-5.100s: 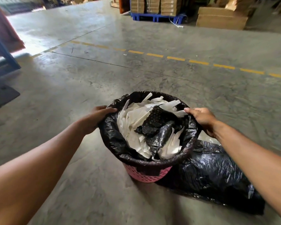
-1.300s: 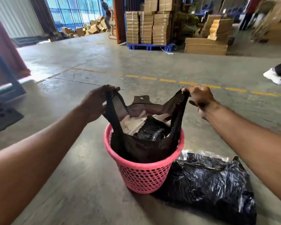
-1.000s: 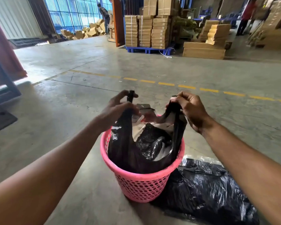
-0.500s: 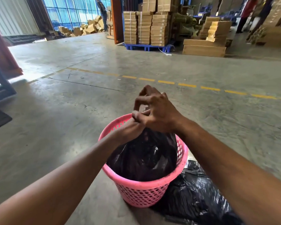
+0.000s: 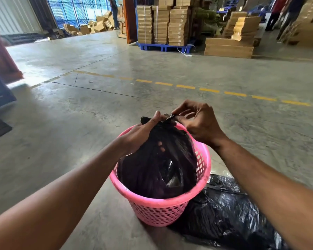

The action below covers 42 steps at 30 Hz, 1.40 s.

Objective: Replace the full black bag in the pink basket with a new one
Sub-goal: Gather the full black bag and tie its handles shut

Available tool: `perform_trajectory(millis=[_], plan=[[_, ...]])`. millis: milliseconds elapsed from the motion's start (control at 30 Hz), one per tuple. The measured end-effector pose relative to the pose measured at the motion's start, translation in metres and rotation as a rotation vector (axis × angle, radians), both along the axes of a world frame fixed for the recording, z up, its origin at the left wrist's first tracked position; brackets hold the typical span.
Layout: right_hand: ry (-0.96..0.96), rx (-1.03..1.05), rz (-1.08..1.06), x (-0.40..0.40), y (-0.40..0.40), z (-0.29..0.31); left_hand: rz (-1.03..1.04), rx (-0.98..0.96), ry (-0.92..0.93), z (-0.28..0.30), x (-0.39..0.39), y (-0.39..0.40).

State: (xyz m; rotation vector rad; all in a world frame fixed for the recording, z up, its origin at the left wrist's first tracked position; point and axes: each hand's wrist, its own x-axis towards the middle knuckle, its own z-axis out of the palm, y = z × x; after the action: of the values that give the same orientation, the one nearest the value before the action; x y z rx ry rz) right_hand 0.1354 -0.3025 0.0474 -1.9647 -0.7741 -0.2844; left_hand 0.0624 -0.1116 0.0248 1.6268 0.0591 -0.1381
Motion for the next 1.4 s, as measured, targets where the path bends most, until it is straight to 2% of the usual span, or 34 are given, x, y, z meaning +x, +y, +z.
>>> perform_trajectory(millis=[67,133,267,400,500,567,633,667,767,800,867,967,1033,1133,1233,1333,1400], plan=[[0.041,0.010,0.009,0.002,-0.003,-0.002,0.031,-0.034,0.036,0.000,-0.003,0.004],[0.070,0.006,0.042,-0.001,-0.006,-0.001,0.037,-0.047,0.152,0.001,-0.006,0.008],[0.069,-0.048,0.210,-0.021,-0.009,0.011,-0.024,-0.127,0.238,0.008,-0.009,0.010],[-0.078,-0.206,0.292,-0.048,0.000,0.001,0.089,-0.202,0.199,0.010,-0.002,0.002],[-0.275,-0.414,0.309,-0.056,0.006,-0.027,0.081,-0.151,0.243,0.010,-0.001,0.005],[-0.327,-0.469,0.320,-0.056,0.006,-0.038,0.096,-0.082,0.249,0.012,-0.003,0.003],[-0.308,-0.416,0.316,-0.056,0.006,-0.038,0.138,0.081,0.125,0.014,-0.005,-0.002],[-0.276,-0.344,0.284,-0.055,0.004,-0.034,0.137,0.229,0.007,0.012,-0.005,-0.004],[-0.189,-0.107,0.050,-0.040,0.004,-0.024,0.057,0.930,-0.476,-0.002,-0.010,0.002],[-0.142,-0.075,-0.015,-0.033,0.006,-0.020,0.021,1.073,-0.617,-0.006,-0.014,0.004],[-0.019,-0.081,-0.012,-0.023,0.012,-0.014,-0.070,1.198,-0.788,-0.012,-0.024,0.004],[0.073,-0.177,0.258,-0.016,0.020,-0.005,-0.156,1.284,-0.849,-0.024,-0.030,0.004],[0.105,-0.272,0.379,-0.013,0.022,0.000,-0.176,1.273,-0.857,-0.029,-0.032,0.007],[0.096,-0.346,0.328,-0.007,0.018,0.001,-0.197,1.249,-0.820,-0.032,-0.033,0.009],[-0.015,-0.387,0.251,-0.004,0.013,-0.001,-0.178,1.233,-0.800,-0.036,-0.034,0.007],[-0.094,-0.401,0.202,0.002,0.004,-0.008,-0.091,1.162,-0.800,-0.040,-0.036,0.006],[-0.042,-0.385,0.179,0.006,-0.006,-0.013,-0.002,1.142,-0.766,-0.038,-0.034,0.011]])
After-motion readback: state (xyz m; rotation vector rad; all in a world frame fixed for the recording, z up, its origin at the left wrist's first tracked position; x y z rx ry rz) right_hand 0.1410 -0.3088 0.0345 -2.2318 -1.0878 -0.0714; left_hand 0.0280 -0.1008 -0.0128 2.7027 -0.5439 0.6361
